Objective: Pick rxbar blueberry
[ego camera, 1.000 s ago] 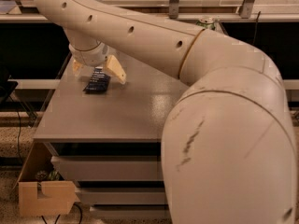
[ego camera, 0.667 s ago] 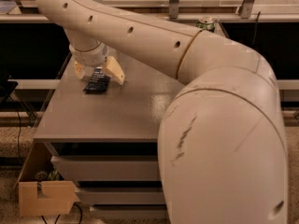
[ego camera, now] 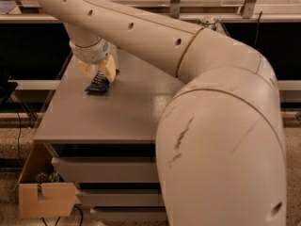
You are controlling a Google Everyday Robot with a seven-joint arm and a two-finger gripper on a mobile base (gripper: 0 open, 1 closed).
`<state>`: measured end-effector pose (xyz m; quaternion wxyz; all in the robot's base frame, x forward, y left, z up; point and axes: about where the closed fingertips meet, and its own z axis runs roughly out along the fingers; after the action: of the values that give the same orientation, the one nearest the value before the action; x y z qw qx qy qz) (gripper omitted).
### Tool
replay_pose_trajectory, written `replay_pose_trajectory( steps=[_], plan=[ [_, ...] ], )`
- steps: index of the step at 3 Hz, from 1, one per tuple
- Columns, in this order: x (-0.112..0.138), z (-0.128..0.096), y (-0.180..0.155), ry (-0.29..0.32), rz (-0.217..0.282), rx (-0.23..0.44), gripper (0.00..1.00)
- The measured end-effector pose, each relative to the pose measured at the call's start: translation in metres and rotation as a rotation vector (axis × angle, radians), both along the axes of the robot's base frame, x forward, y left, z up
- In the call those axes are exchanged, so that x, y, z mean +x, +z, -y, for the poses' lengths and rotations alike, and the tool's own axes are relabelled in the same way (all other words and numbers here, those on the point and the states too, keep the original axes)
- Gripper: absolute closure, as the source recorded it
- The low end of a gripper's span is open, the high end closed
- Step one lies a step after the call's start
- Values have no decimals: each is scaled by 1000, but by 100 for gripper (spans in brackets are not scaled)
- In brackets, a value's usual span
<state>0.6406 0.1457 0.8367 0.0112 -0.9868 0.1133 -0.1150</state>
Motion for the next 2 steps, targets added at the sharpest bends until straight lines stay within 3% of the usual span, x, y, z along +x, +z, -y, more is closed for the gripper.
replay_pose_trajectory(
  steps=[1, 2],
  plan=[
    [3, 0, 10, -4, 24, 6, 100],
    [5, 3, 34, -9, 59, 21, 100]
  ],
)
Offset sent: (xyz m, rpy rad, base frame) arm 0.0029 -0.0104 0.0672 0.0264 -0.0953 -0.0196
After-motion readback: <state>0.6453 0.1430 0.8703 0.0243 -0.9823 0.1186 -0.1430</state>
